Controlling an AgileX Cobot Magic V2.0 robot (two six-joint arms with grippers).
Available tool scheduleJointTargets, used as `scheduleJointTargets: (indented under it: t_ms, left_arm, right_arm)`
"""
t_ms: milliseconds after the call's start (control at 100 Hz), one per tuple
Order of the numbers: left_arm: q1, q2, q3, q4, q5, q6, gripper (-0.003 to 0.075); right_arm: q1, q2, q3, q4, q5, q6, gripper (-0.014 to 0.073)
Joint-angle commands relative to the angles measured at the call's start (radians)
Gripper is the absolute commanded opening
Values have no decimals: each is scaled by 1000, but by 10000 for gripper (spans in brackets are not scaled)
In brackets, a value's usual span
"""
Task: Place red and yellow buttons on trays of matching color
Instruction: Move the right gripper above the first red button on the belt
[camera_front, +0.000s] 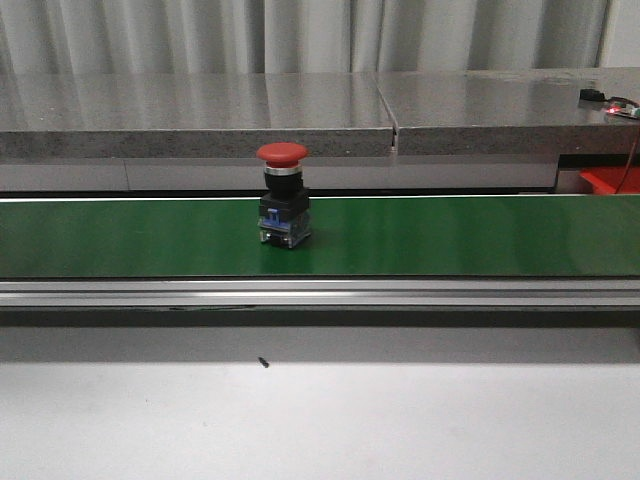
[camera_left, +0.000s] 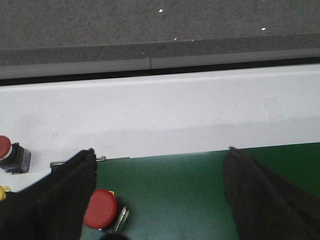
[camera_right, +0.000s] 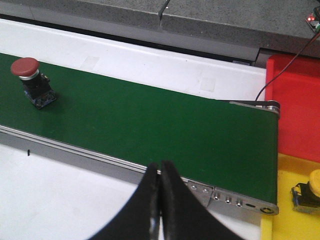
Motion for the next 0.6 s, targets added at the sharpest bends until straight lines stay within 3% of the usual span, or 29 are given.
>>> scheduleJointTargets:
  t_ms: [0,510,590]
  left_arm:
    - [-28,-98,19,-13,-89,12,514]
    - [-37,-668,475,-11,-153,13,512]
    - [-37,-740,525,-11,-153,13,478]
  right_arm:
    - [-2,5,-26,23,-58,1,-67]
    - [-2,5,-26,23,-69,1,-67]
    - [-2,5,-26,23,-69,1,-67]
